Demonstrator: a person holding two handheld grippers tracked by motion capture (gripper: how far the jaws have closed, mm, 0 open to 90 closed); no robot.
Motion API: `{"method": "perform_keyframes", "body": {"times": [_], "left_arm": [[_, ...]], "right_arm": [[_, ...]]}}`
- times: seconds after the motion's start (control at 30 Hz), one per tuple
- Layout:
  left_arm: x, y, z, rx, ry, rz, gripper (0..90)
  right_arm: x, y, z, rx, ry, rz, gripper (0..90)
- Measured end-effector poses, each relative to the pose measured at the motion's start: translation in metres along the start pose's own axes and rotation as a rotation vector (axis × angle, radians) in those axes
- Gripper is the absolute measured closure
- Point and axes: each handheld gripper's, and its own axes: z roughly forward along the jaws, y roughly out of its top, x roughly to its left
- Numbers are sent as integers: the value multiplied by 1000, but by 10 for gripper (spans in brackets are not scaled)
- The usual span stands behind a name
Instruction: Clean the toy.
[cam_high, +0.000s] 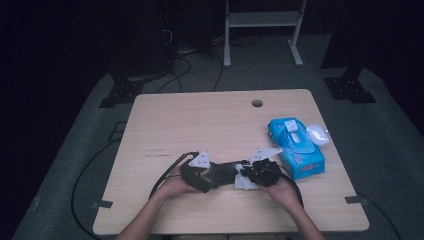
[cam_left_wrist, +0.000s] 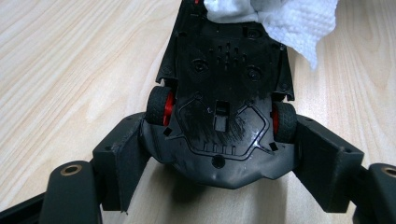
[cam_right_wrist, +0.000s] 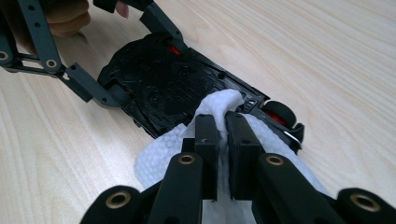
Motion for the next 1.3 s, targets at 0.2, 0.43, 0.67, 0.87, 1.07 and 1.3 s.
{"method": "perform_keyframes", "body": {"times": [0.2,0.43,0.67,0.87,1.07,1.3], "left_arm": [[1,-1,-2,1,-8,0,240],[1,-1,-1,2,-12,2,240],[1,-1,-1,-3,-17,-2,240],[2,-1,-1,-1,-16,2,240],[3,-1,-1,-6,-25,-18,239],[4,-2,-3,1,-43,-46,235]], "right_arm": [[-14,-10,-10,7,-54,43,837],[-2,-8,-6,-4,2,28,836],[-7,-7,-8,12,-14,15,837],[-11,-12,-12,1,15,61,836],[-11,-10,-8,0,62,66,836],[-9,-11,-8,-3,68,62,837]]}}
